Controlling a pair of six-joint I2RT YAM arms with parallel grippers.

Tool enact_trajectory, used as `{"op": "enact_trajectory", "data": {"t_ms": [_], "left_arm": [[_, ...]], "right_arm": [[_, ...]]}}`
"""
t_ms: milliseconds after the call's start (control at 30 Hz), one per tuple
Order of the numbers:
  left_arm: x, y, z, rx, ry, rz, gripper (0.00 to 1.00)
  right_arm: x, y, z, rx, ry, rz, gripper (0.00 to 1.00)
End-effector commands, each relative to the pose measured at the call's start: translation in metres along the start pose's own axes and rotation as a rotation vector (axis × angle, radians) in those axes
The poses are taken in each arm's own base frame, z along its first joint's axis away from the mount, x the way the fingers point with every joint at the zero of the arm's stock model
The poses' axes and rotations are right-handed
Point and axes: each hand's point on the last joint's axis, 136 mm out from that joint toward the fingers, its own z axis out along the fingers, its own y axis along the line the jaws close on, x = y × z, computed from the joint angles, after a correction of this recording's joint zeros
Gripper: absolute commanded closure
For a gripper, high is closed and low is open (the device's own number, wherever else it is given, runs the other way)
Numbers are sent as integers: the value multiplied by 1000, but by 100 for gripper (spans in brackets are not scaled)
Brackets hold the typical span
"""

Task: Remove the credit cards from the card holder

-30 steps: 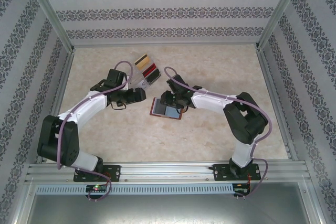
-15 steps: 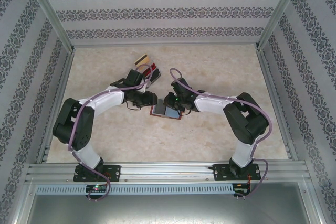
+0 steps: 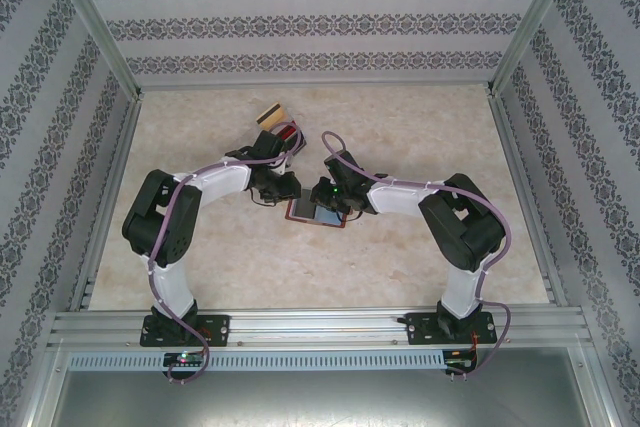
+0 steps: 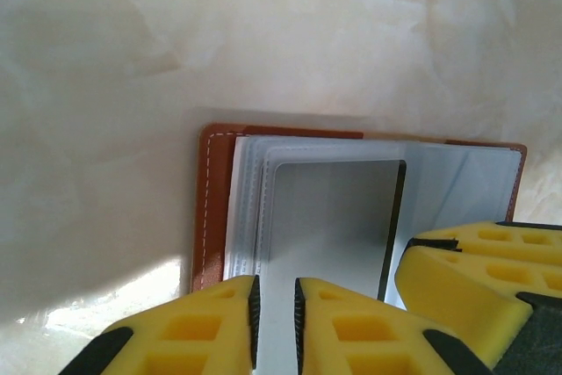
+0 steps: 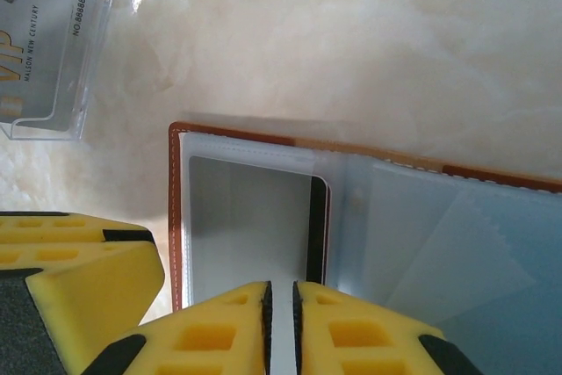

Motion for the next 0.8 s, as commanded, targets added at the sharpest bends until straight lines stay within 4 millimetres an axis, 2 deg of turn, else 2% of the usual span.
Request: {"op": "enact_trajectory", "data": {"t_ms": [0, 300, 767], "left_arm": [[-5, -7, 5, -1, -8, 17, 81], [2, 0, 18, -18, 26, -5, 86], [13, 16, 25, -82, 66, -27, 90]], "right_arm": [[-1, -10, 3, 13, 1, 25, 85], [-3, -17, 1, 14, -17, 48, 86], [1, -22, 9, 4, 5, 83, 86]]}}
